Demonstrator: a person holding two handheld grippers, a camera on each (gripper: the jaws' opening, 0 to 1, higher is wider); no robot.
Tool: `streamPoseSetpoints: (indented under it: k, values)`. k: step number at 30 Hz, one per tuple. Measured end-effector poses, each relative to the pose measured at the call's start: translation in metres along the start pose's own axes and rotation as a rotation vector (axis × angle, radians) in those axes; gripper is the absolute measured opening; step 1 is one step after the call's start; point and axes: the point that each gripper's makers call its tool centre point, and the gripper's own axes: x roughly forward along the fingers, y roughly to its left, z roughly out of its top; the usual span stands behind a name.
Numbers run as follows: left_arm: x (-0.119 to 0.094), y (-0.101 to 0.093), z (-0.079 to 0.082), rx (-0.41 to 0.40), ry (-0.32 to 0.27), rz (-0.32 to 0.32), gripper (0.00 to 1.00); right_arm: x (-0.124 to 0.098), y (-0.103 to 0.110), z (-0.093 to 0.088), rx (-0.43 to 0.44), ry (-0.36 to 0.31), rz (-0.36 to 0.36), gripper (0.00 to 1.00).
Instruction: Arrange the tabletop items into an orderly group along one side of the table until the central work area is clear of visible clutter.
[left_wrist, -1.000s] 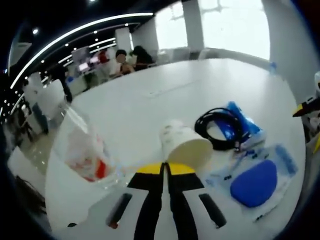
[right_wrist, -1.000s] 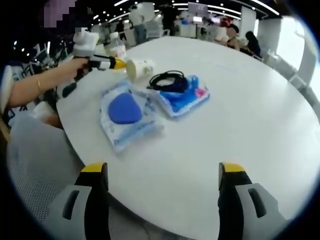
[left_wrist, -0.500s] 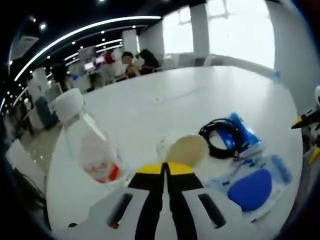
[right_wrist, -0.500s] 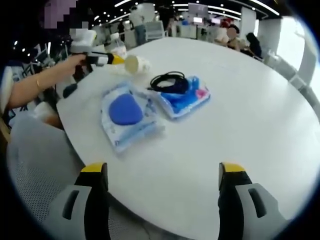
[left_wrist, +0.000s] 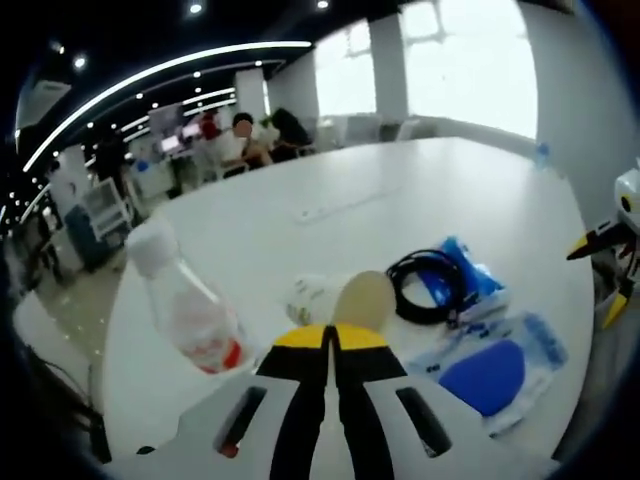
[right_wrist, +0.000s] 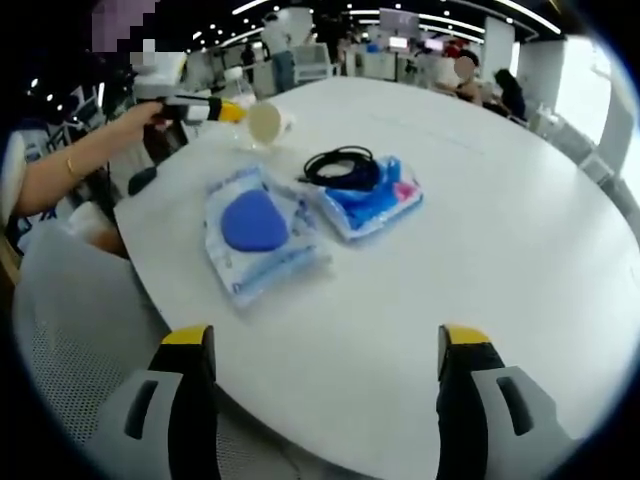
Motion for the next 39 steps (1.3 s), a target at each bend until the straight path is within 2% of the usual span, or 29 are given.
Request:
streamPoseSetpoints:
  k: [5,13,17,21,30,39]
  values:
    - [-0.009,-0.011,0.006,0.056,-0.007,-0.032,0.0,0.0,0.001,0.004,-0.028,-0.021,-0.001,0.91]
    - [-0.019,-0.033,0.012,0.095,-0.025,-0.116,0.0,0.0,0.003,0.007,-0.045,-0.034,0.003,0.93]
    - [-0.025,-0.046,0.017,0.131,-0.048,-0.168,0.0,-0.001,0.004,0.008,-0.049,-0.041,0.006,0.92]
    - [-0.032,-0.065,0.019,0.208,-0.053,-0.242,0.0,-0.001,0.004,0.009,-0.057,-0.043,0.005,0.92]
    - [-0.041,-0.095,0.015,0.263,-0.058,-0.359,0.0,-0.002,0.007,0.013,-0.061,-0.07,0.018,0.92]
    - [-0.045,-0.11,0.015,0.277,-0.061,-0.422,0.0,-0.002,0.009,0.013,-0.067,-0.071,0.025,0.91]
